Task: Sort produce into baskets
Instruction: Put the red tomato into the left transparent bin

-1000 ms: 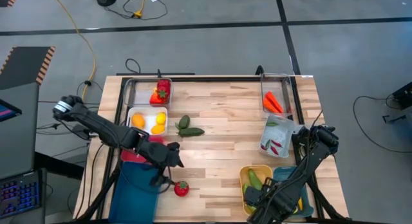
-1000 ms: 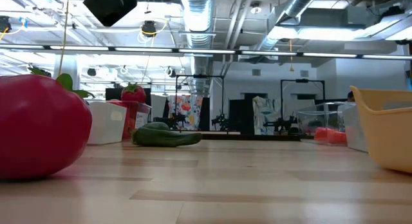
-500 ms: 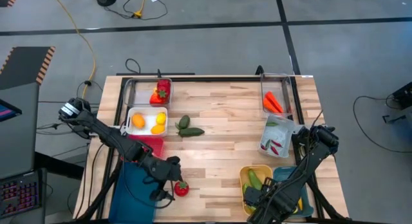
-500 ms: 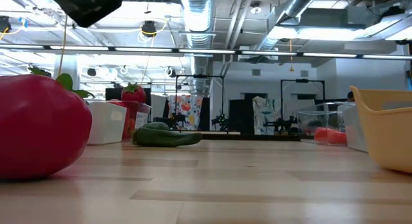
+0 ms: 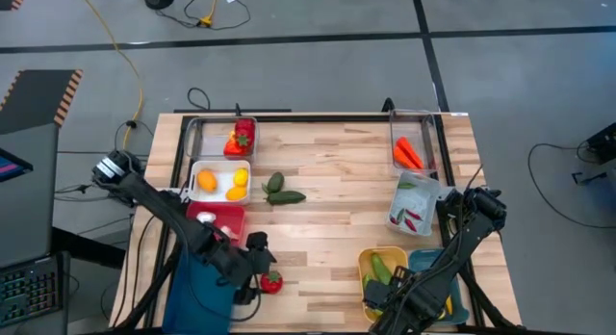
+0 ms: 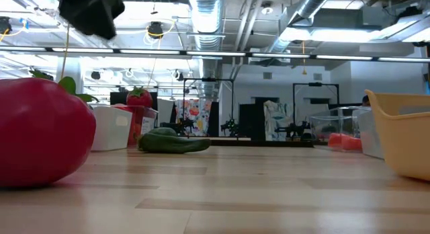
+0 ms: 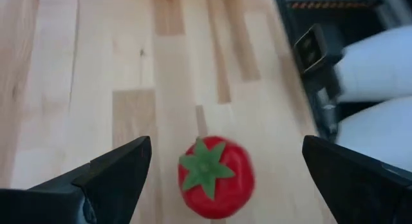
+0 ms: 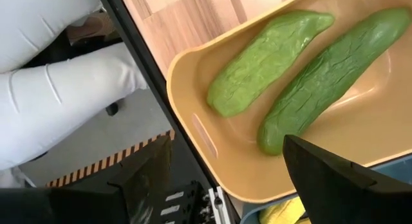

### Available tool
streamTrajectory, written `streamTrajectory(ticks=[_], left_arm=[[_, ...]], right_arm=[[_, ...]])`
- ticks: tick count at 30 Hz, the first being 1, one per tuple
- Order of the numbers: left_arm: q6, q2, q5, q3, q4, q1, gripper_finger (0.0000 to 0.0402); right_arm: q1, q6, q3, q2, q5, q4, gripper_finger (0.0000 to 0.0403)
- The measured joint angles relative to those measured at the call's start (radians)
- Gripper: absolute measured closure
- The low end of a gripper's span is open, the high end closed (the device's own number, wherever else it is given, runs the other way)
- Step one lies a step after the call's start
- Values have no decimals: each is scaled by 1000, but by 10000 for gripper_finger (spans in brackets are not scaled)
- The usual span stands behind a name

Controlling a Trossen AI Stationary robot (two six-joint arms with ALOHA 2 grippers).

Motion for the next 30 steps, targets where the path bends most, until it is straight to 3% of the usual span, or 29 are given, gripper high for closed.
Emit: streamTrajectory(ticks=[10, 20, 25, 30], left_arm=[[-13, 175, -6, 0, 0, -36, 11], [-2, 235, -20, -2, 16, -34, 14], [0, 235, -29, -2, 18, -32, 43], [0, 235, -26, -2, 14, -32, 96]], right_arm=[[-9, 0, 0, 0, 47, 4, 76], [-34, 0, 0, 0, 47, 9, 76], [-63, -18, 0, 0, 47, 13, 76], [-97, -110, 0, 0, 48, 17, 76]])
